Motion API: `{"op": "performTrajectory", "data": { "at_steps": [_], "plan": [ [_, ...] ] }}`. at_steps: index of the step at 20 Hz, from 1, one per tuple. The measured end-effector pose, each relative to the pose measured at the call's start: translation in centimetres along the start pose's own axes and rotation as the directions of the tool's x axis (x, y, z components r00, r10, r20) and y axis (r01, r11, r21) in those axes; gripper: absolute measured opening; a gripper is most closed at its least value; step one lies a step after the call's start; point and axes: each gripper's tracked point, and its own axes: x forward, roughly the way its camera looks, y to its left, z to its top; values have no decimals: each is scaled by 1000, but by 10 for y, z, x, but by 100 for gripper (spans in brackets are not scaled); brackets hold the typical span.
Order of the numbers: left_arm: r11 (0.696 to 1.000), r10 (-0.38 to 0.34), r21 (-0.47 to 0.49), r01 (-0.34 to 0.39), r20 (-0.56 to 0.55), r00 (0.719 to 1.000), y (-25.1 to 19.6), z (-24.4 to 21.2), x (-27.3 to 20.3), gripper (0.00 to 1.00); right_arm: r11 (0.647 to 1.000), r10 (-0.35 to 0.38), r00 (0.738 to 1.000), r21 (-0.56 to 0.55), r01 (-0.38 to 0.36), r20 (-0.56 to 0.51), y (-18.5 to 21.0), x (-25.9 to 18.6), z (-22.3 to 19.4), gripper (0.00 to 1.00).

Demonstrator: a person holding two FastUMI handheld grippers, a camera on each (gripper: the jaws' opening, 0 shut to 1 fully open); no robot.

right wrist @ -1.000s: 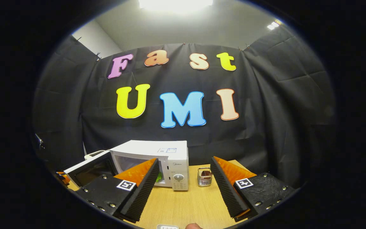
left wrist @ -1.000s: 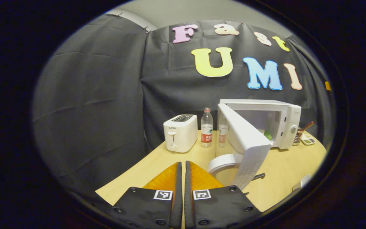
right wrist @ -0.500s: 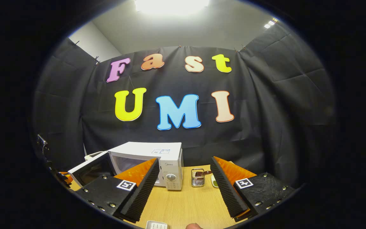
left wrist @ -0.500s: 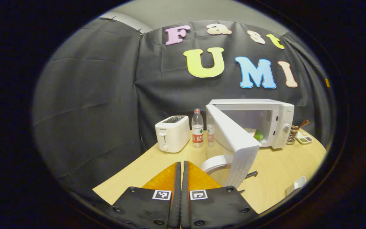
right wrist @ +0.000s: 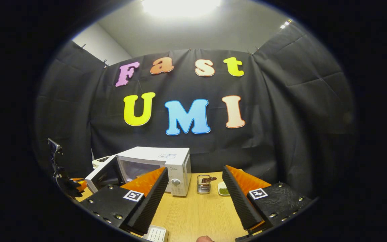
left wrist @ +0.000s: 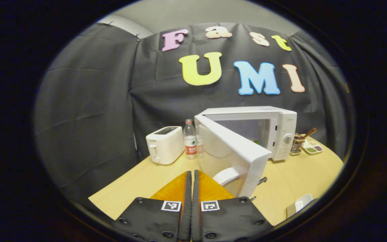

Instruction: Open the microwave oven with the left hand, put the food in, and close the microwave oven.

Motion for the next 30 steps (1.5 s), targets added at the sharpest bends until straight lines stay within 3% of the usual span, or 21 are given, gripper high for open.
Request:
{"op": "performTrajectory", "data": {
  "at_steps": [7,15,30],
  "plan": [
    [988,-150,26,150,0,989,-60,13,21,7,999,-49,999,16,50,-3,-17,15,-1,98],
    [949,-313,44,313,3,950,-115,28,53,7,995,-97,995,17,97,-7,-10,33,-3,98],
    [874,-483,63,482,11,875,-181,48,138,8,957,-291,957,-5,291,-19,-28,40,-9,98]
  ]
}}
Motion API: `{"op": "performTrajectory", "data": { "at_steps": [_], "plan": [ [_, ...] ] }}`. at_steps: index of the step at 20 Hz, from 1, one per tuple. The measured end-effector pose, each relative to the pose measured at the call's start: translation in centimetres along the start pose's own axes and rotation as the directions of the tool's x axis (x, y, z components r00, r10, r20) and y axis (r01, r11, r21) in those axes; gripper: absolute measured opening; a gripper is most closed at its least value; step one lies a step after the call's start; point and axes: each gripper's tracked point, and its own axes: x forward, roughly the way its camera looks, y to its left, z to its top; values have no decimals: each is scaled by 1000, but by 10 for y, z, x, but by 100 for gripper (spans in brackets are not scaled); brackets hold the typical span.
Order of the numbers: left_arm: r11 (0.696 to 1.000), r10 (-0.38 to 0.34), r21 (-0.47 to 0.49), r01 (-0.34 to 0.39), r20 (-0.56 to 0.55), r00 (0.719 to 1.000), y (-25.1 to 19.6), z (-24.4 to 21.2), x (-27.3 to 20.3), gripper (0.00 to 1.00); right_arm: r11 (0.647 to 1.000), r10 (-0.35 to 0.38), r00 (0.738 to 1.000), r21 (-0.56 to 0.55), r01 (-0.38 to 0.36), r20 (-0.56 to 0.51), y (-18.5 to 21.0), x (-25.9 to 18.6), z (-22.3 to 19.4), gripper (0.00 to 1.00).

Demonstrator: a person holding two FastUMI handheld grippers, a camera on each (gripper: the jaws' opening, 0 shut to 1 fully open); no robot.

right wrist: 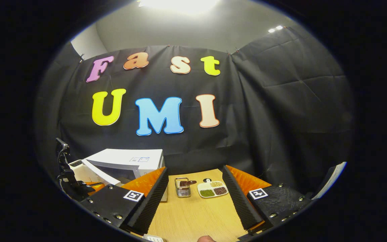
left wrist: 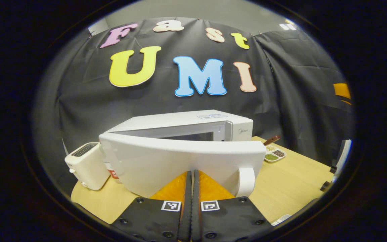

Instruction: Open the microwave oven with the left hand, put the food in, and close the microwave oven.

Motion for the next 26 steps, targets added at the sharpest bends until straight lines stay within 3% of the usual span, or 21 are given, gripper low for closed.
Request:
{"op": "performTrajectory", "data": {
  "at_steps": [13,18,19,20,21,26],
  "plan": [
    [1000,-20,16,20,18,1000,5,16,69,8,996,-87,996,-13,87,-31,-3,4,-14,98],
    [1000,-7,-6,7,18,1000,11,16,83,12,994,-104,993,-20,103,-50,-3,5,-23,98],
    [1000,-8,-6,8,20,1000,11,16,86,7,994,-107,993,-22,106,-52,-3,6,-24,98],
    [1000,-6,-1,6,21,1000,12,17,88,12,994,-109,993,-22,108,-52,-2,5,-23,98],
    [1000,-3,3,3,23,1000,13,17,92,7,994,-111,992,-22,110,-52,-2,6,-23,98],
    [999,13,-30,-12,39,999,20,20,94,7,994,-106,993,-26,105,-59,1,6,-26,98]
  ]
}}
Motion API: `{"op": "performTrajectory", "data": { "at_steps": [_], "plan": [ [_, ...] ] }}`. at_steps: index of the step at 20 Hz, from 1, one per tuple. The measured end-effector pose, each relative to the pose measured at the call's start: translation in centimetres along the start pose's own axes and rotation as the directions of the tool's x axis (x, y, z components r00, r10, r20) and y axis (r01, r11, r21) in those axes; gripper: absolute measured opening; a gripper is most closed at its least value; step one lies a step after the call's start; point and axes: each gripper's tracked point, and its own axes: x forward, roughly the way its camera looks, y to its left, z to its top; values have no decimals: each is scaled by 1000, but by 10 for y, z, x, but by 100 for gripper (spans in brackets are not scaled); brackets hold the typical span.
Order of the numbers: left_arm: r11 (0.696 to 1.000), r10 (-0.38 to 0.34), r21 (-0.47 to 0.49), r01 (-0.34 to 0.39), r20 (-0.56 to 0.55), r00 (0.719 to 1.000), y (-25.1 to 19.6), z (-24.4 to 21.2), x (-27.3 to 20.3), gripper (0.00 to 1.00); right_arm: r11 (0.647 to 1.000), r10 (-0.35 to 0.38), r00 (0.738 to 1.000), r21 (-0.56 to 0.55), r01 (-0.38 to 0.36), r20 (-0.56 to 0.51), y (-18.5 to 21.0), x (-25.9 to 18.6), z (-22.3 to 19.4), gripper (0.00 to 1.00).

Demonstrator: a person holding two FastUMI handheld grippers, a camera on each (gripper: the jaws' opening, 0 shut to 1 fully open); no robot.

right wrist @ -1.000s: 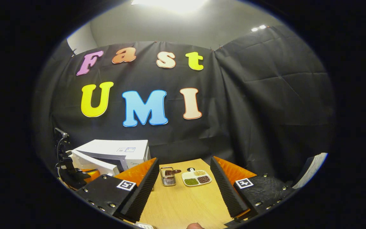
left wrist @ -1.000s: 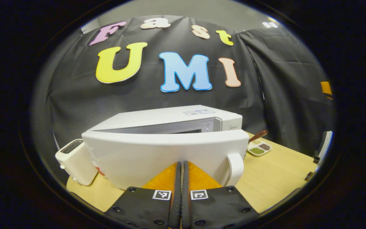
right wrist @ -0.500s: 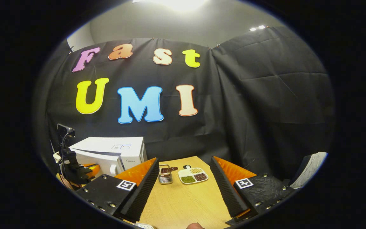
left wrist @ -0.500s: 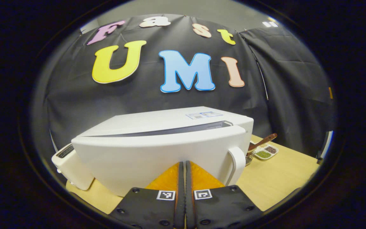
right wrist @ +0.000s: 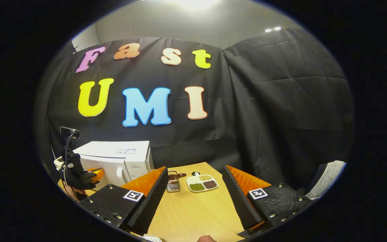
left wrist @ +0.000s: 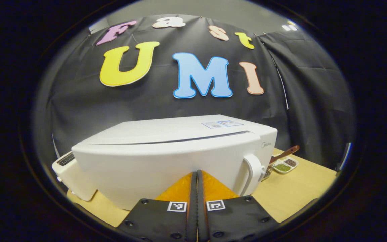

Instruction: Open the microwave oven with the left hand, put the food in, and close the microwave oven.

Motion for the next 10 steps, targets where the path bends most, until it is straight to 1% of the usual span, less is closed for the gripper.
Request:
{"op": "performTrajectory", "data": {
  "at_steps": [1,2,3,4,5,6,8,10],
  "plan": [
    [1000,-1,4,1,-1,1000,-1,-2,3,7,1000,5,1000,-5,-5,1,2,0,0,98],
    [1000,17,21,-17,-1,1000,3,0,8,7,1000,13,1000,-9,-13,1,3,0,0,98],
    [1000,-4,-4,4,-33,999,-2,-9,11,12,1000,21,1000,-11,-21,1,7,-1,2,98],
    [1000,11,-15,-12,-32,999,-2,-7,11,7,999,33,999,-12,-33,2,10,-3,2,98],
    [1000,30,-3,-30,-40,999,-3,-7,9,7,999,40,999,-13,-40,4,12,-5,3,98],
    [999,42,1,-42,-39,998,-5,-4,5,7,998,56,998,-12,-55,6,15,-8,4,98],
    [999,33,-29,-33,-5,999,-14,9,-11,8,996,86,996,-18,-86,17,18,-16,9,98],
    [999,38,-35,-37,26,999,-18,26,-36,8,991,130,991,-31,-129,32,23,-24,15,98]
  ]
}}
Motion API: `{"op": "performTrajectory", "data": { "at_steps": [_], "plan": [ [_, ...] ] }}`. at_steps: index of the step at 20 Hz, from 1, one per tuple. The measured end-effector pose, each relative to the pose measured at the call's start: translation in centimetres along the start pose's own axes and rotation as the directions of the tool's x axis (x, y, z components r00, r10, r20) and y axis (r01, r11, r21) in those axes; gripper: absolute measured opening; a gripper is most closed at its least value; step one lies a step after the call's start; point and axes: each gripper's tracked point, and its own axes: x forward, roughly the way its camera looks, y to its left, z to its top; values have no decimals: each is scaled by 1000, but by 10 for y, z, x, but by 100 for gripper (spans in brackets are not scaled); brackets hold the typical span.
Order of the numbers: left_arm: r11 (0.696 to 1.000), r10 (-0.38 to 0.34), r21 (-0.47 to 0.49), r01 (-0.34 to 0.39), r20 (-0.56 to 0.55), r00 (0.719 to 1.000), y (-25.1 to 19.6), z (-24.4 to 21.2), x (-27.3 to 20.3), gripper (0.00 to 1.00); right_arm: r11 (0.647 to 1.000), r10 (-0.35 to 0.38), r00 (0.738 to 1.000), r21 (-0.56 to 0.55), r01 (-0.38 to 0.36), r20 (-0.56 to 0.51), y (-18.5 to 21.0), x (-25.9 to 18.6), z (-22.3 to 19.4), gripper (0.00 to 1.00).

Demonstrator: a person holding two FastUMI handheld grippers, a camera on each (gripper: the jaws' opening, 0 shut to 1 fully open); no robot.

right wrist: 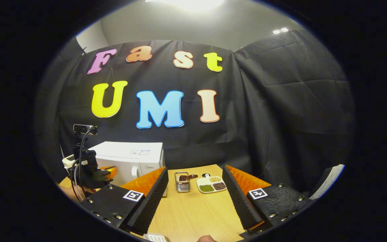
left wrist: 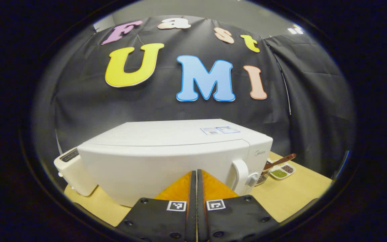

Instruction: Open the microwave oven with the left hand, put the food in, and close the microwave oven.

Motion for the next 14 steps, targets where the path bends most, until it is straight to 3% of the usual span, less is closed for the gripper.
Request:
{"op": "performTrajectory", "data": {
  "at_steps": [6,14],
  "plan": [
    [999,28,18,-30,111,993,-17,49,-84,7,994,107,993,3,-107,51,-4,-17,16,98],
    [990,136,6,-139,181,974,-22,79,-184,7,975,218,973,34,-221,73,-13,-49,16,98]
  ]
}}
